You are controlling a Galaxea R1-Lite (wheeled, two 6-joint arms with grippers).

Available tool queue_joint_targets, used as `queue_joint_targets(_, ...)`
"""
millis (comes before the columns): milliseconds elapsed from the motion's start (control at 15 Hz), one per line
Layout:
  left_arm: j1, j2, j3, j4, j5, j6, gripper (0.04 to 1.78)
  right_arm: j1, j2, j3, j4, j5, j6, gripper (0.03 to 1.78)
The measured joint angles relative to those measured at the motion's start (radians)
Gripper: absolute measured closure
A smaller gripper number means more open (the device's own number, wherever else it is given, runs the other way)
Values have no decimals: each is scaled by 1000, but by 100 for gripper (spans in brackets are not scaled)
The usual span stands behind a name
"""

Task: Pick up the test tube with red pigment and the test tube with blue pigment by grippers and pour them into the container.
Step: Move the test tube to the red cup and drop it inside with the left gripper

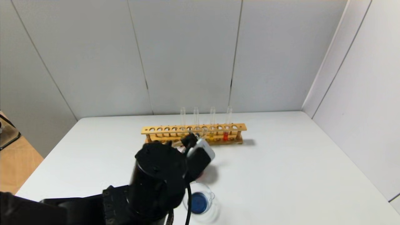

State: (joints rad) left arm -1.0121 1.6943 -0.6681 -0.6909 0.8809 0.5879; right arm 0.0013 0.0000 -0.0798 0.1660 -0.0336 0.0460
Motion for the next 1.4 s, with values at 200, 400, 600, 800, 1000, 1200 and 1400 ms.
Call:
queue_joint_targets(200, 31, -72, -33, 0, -8, -193, 152, 0, 0, 0, 0, 0, 0, 6)
queue_joint_targets(400, 65, -70, -90, 1, -59, -362, 152, 0, 0, 0, 0, 0, 0, 6)
queue_joint_targets(600, 80, -41, -163, 1, -123, -440, 152, 0, 0, 0, 0, 0, 0, 6)
queue_joint_targets(800, 91, 6, -216, 23, -215, -549, 152, 0, 0, 0, 0, 0, 0, 6)
queue_joint_targets(1000, 120, 59, -227, 46, -310, -654, 152, 0, 0, 0, 0, 0, 0, 6)
queue_joint_targets(1200, 164, 107, -231, 36, -361, -678, 152, 0, 0, 0, 0, 0, 0, 6)
queue_joint_targets(1400, 186, 149, -232, 27, -381, -700, 152, 0, 0, 0, 0, 0, 0, 6)
